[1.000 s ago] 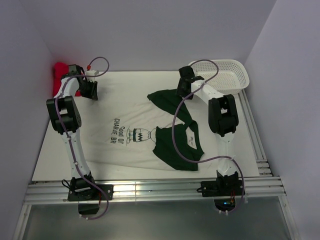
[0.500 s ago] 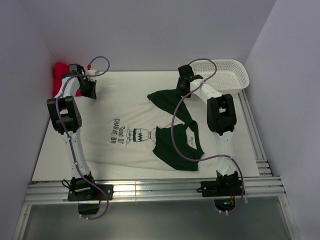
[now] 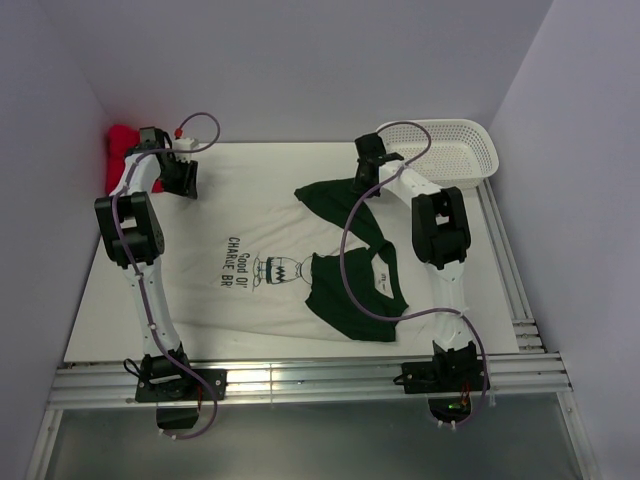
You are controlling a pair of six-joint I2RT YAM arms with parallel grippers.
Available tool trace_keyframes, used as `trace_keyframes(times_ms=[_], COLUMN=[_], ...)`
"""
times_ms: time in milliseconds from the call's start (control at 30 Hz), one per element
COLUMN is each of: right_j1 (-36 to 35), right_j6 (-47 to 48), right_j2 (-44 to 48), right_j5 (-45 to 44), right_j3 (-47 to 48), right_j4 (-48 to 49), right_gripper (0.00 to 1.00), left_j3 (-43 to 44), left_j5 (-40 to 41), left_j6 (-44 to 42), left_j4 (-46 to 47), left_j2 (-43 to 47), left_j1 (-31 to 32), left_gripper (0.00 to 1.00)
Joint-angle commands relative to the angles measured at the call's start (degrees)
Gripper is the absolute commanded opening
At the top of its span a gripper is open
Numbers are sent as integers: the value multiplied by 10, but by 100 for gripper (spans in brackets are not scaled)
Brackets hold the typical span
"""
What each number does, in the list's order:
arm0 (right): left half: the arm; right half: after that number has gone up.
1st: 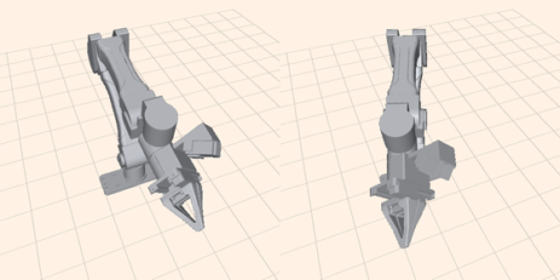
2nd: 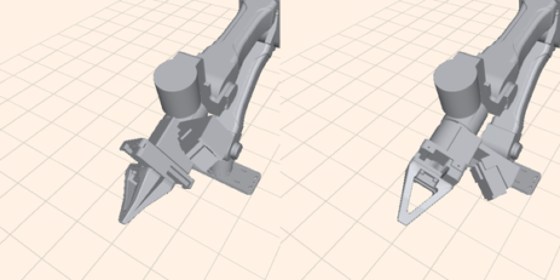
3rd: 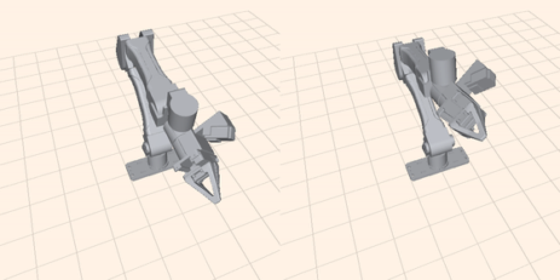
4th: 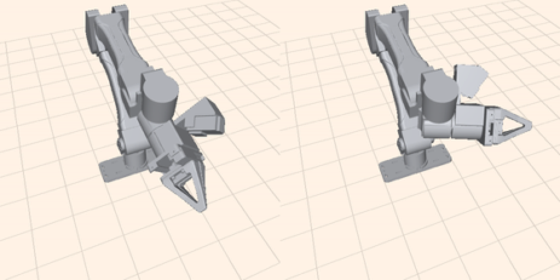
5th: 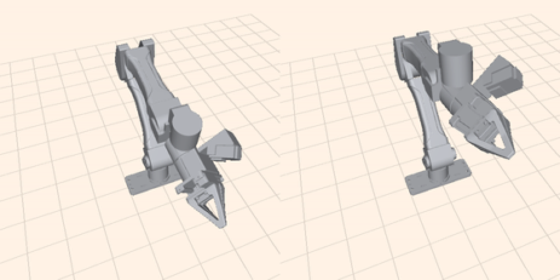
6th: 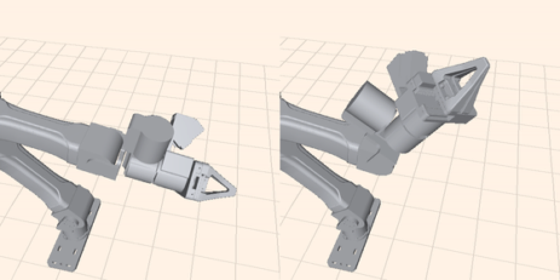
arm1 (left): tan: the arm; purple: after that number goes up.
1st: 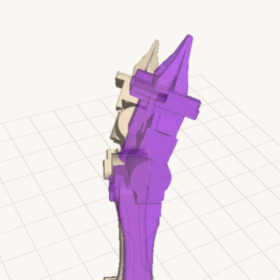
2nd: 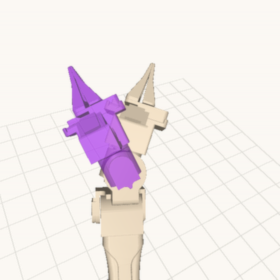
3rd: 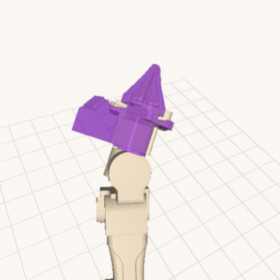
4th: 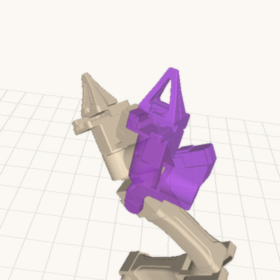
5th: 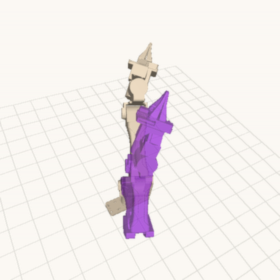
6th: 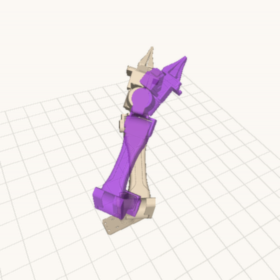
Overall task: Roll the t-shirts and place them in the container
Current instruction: Fold the tshirt
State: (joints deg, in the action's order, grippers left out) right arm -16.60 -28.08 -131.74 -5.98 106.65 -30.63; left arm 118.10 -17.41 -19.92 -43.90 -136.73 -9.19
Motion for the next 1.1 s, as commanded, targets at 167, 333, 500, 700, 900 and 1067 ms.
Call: trace_keyframes(times_ms=[167,333,500,700,900,1067], right_j1=[3,2,1,-3,-5,-6], right_j6=[-6,-6,-6,-7,-9,-9], right_j2=[79,122,144,147,145,146], right_j5=[-40,-52,-55,-57,-55,-57], right_j3=[-35,-66,-79,-82,-83,-82], right_j4=[22,33,35,33,35,33], right_gripper=[0,0,0,0,0,0], left_j3=[18,9,0,-23,-25,-10], left_j5=[-3,-2,-1,5,-8,-21], left_j6=[9,20,20,16,9,4], left_j4=[-9,-6,-10,-4,-7,-14], left_j2=[22,27,32,50,47,35], left_j1=[-6,-15,-25,-32,-30,-25], left_gripper=[44,41,41,41,41,40])
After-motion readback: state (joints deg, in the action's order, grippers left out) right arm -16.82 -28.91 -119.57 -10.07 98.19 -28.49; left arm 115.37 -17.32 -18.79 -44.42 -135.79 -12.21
